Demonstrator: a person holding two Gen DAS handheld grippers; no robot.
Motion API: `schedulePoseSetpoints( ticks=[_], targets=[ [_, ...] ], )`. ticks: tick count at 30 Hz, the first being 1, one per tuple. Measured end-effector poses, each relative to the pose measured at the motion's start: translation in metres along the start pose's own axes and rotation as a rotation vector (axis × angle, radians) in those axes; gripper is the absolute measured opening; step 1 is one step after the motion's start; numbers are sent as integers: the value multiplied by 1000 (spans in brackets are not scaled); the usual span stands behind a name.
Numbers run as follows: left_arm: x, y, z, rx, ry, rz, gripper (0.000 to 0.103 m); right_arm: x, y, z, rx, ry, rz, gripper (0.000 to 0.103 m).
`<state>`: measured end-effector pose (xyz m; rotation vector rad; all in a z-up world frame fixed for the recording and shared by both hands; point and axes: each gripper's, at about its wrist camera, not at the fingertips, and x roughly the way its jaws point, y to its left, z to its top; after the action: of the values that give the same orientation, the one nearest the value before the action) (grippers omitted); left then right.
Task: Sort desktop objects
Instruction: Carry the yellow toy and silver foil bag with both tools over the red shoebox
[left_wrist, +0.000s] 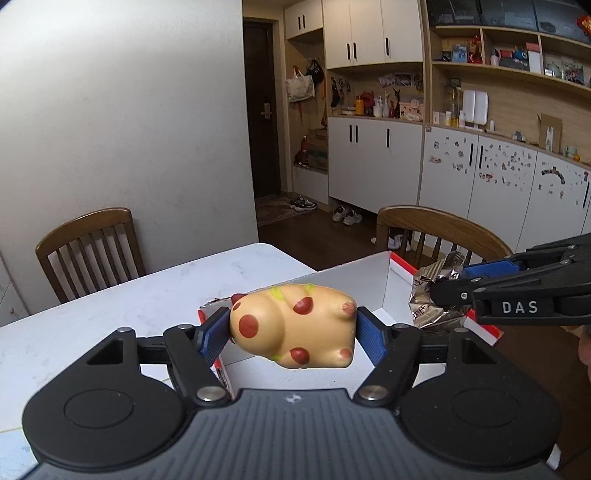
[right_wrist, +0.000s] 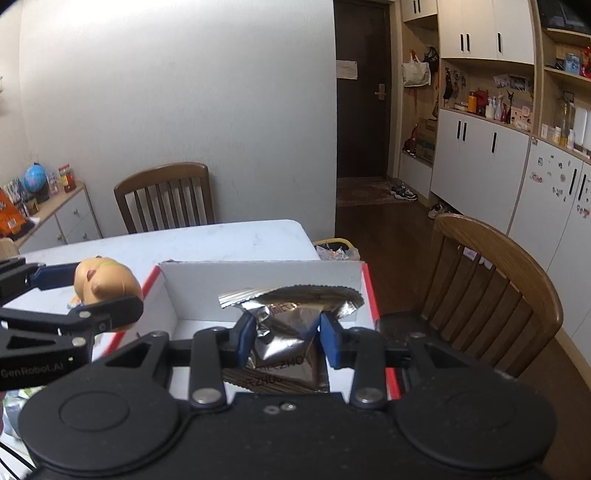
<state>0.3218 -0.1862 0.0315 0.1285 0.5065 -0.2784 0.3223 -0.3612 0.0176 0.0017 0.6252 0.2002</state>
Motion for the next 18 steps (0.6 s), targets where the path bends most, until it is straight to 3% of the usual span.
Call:
schedulePoseSetpoints(
  ticks=[18],
  targets=[
    [72, -1, -2, 102, 185, -71, 73, 47, -1, 6, -175, 130, 35, 37]
  ],
)
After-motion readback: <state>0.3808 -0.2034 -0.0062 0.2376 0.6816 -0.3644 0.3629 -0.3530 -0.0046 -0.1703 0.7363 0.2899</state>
